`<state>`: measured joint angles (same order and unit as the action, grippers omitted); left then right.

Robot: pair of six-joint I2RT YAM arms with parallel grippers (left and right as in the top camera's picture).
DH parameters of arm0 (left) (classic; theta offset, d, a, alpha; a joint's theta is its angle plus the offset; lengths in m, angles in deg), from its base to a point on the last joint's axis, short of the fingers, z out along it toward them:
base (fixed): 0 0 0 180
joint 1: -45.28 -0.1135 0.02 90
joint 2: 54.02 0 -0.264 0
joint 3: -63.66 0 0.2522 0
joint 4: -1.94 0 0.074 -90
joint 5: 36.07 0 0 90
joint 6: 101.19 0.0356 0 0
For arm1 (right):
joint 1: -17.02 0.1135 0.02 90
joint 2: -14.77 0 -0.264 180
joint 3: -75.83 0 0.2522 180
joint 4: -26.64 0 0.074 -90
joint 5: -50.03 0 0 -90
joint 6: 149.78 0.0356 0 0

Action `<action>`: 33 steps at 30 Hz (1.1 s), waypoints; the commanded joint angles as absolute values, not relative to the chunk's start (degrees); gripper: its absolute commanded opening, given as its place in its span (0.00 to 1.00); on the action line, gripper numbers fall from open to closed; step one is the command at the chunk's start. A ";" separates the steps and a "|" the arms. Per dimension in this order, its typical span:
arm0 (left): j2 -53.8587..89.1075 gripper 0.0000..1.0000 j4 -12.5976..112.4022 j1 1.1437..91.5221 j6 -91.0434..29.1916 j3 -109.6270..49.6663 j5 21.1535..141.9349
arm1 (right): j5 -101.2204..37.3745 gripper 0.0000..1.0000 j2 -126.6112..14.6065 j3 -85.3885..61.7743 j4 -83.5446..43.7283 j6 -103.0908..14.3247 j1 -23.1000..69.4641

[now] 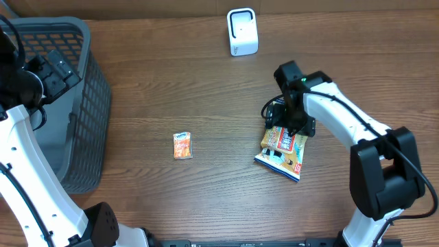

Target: Scan the item barcode

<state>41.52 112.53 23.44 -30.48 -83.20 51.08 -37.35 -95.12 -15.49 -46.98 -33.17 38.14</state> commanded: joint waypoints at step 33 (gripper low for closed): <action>41.55 1.00 112.49 23.55 -29.80 -83.09 50.53 | -39.02 0.04 -98.28 -43.05 -28.09 -38.15 38.47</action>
